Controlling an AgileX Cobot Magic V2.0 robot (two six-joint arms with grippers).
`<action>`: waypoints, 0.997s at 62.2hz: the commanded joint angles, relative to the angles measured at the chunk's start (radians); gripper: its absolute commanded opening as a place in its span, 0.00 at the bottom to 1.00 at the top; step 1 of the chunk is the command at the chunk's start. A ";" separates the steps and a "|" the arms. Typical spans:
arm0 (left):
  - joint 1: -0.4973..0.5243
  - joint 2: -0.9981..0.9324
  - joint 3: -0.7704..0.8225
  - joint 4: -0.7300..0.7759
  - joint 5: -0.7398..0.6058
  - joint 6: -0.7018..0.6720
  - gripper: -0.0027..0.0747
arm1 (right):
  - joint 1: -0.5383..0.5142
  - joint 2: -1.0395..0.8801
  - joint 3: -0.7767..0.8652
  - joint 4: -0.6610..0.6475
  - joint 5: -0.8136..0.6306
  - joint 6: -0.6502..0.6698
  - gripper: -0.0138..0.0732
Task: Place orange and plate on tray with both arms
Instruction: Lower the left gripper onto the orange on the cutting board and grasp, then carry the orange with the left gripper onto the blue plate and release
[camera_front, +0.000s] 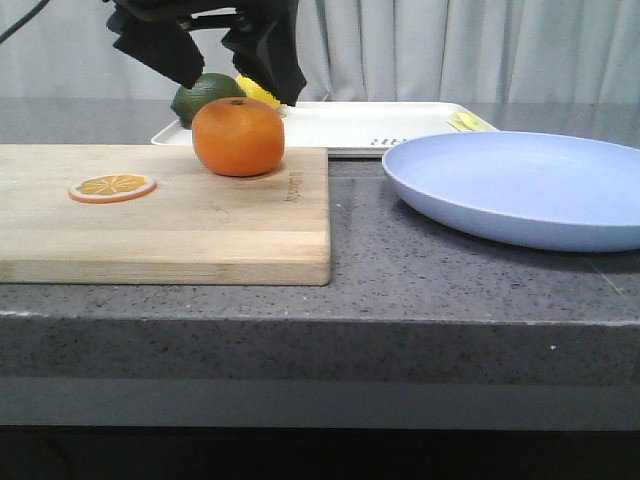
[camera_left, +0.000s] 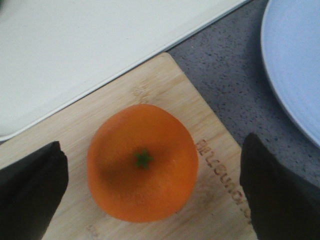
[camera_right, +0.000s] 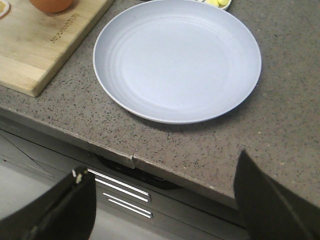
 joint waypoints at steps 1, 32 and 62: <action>0.005 -0.013 -0.055 -0.007 -0.038 -0.002 0.91 | 0.005 0.017 -0.033 0.007 -0.062 -0.015 0.82; 0.005 0.101 -0.076 -0.007 -0.067 -0.002 0.90 | 0.005 0.017 -0.033 0.007 -0.064 -0.015 0.82; -0.035 0.080 -0.118 -0.020 -0.034 -0.008 0.62 | 0.005 0.017 -0.033 0.007 -0.060 -0.015 0.82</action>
